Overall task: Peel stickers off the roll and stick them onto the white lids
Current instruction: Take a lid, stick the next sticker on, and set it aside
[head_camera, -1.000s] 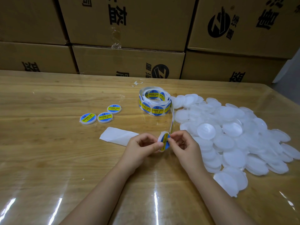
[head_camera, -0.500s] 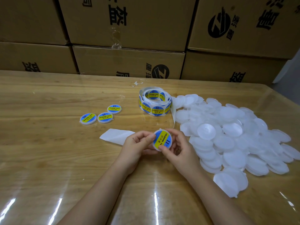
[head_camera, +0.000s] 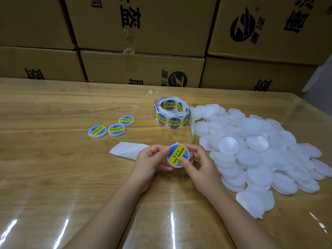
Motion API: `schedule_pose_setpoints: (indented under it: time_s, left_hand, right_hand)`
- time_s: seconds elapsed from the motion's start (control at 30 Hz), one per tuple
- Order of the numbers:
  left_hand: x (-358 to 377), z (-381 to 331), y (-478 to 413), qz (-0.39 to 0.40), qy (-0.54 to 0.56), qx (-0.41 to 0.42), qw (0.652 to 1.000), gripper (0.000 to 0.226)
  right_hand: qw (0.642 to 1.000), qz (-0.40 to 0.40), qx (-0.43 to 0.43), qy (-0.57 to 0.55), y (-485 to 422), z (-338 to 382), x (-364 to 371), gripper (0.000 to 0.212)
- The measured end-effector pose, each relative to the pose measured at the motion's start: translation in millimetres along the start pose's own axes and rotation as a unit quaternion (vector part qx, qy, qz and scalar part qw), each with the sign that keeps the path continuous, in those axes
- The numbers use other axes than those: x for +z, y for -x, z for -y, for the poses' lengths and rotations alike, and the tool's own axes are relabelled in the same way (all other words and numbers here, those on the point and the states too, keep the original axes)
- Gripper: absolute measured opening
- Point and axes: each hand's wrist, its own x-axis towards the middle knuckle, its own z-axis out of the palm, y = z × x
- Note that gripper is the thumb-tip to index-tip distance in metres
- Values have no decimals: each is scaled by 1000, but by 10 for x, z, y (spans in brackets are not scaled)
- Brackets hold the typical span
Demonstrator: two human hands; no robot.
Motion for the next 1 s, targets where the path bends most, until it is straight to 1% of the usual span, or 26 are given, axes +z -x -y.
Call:
schedule_pose_setpoints:
  time_s: [0.27,0.53,0.63,0.73,0.8,0.9,1.0]
  left_hand:
    - [-4,21,-2,2,-4,1,1000,14]
    - [-8,38,-9,10,-15,-1,1000,17]
    - [-20,41,-13,18,-9,-2,1000,17]
    - [-28,45,-16,37,1,-5,999,14]
    - [-33,51,-20,42,3,-8,999,18]
    - [-30,60,-25,39,-8,-12,999,22]
    - [-29,74,-30,37,-16,-11,999,21]
  right_hand:
    - [1000,-4,8,-24,-15,-10,-17,18]
    - [1000,-21,8,7,-22,-30,-36,17]
    - [1000,-11,4,8,-19,-2,-23,14]
    - [1000,15,4,12,-7,32,-6,39]
    - [999,26,-3,21,4,53,5,48]
    - [1000,15,-9,19,10,61,5,48]
    - [1000,3,8,22,4,51,9,46]
